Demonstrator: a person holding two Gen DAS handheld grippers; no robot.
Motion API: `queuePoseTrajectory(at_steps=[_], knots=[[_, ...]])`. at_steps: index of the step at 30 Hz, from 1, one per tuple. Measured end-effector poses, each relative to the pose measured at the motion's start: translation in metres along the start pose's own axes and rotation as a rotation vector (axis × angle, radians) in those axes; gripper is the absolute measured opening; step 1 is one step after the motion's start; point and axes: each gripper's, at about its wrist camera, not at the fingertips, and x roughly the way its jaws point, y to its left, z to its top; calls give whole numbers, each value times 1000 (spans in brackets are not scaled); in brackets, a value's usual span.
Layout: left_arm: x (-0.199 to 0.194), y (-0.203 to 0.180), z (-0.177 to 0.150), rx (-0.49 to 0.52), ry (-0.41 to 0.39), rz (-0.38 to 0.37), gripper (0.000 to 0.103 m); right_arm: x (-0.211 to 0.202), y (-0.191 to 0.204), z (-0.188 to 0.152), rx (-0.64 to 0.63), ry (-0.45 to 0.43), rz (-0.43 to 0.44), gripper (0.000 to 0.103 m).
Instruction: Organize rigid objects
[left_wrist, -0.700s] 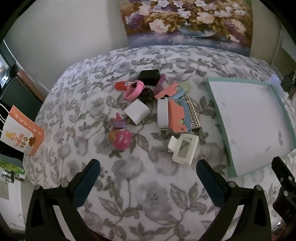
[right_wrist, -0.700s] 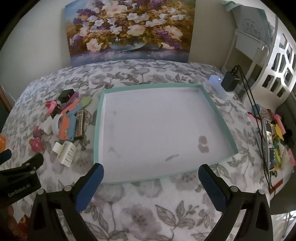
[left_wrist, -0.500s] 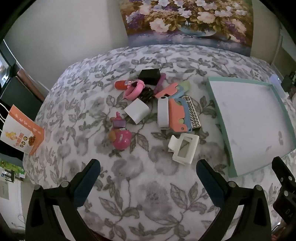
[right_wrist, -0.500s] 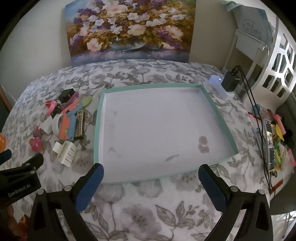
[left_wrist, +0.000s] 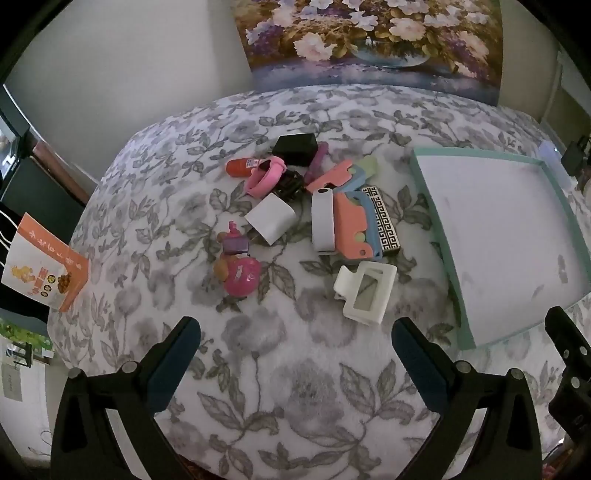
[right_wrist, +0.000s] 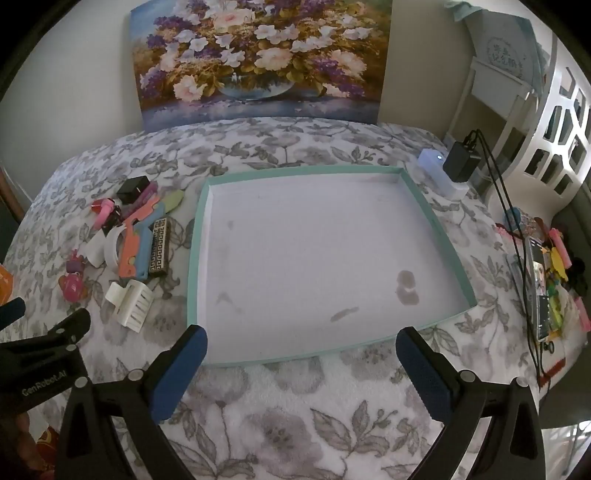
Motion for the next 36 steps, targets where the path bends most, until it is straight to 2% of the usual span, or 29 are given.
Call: queuePoseTrajectory(at_steps=[36], knots=[[-4, 0, 3, 8, 0, -8, 103, 2, 2, -1, -19, 11, 1, 103]])
